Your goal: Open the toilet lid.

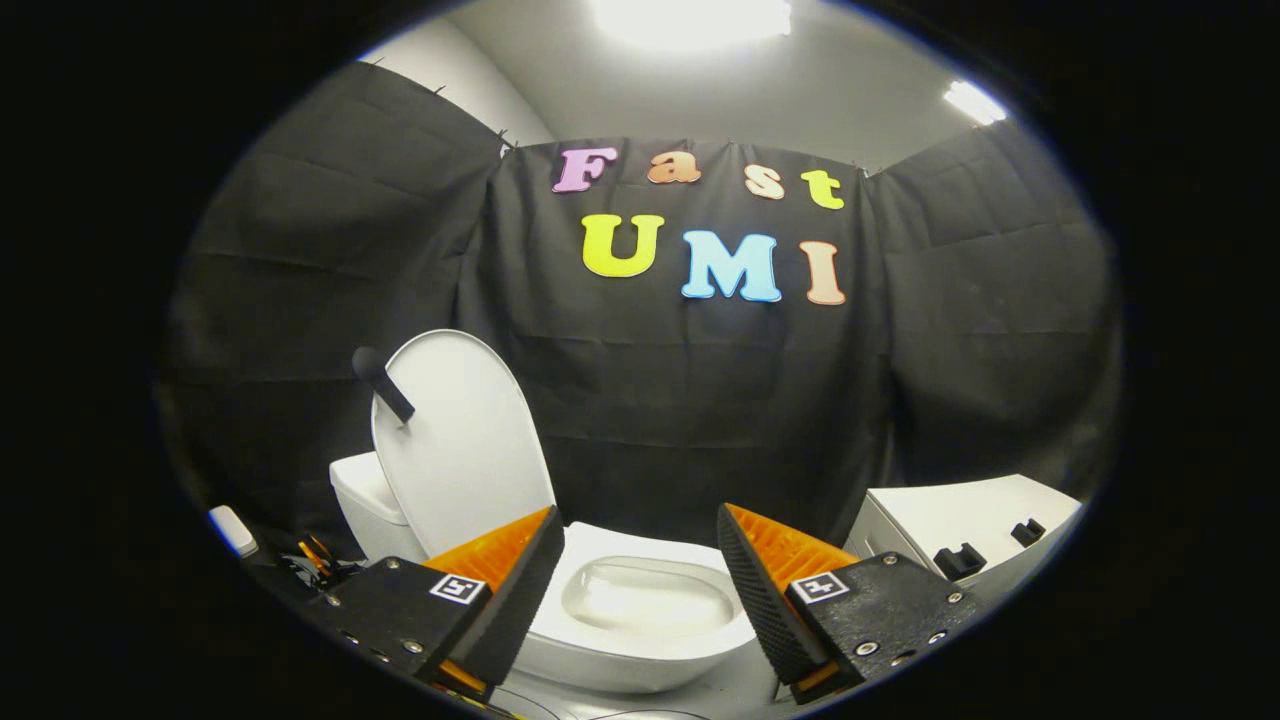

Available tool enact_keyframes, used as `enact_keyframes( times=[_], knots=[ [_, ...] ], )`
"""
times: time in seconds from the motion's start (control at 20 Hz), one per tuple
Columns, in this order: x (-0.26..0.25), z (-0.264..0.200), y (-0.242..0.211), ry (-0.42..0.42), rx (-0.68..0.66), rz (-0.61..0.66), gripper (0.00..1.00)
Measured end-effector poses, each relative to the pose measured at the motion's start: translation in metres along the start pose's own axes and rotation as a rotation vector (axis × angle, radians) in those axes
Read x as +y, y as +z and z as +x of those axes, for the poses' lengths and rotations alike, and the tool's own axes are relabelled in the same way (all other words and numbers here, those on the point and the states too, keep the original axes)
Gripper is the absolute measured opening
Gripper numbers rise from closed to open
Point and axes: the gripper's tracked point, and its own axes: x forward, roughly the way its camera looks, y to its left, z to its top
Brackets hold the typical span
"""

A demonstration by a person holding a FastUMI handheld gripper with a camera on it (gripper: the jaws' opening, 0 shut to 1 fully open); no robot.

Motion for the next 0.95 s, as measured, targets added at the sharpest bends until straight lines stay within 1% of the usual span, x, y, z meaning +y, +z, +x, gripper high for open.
enact_keyframes(
  times=[0.2,0.4,0.95],
  knots=[
    [0.004,-0.001,-0.007,0.021,-0.012,0.006,0.95],
    [0.002,-0.003,-0.006,0.015,-0.023,-0.006,0.95],
    [-0.009,-0.004,-0.009,-0.002,-0.026,0.042,0.95]
  ],
)
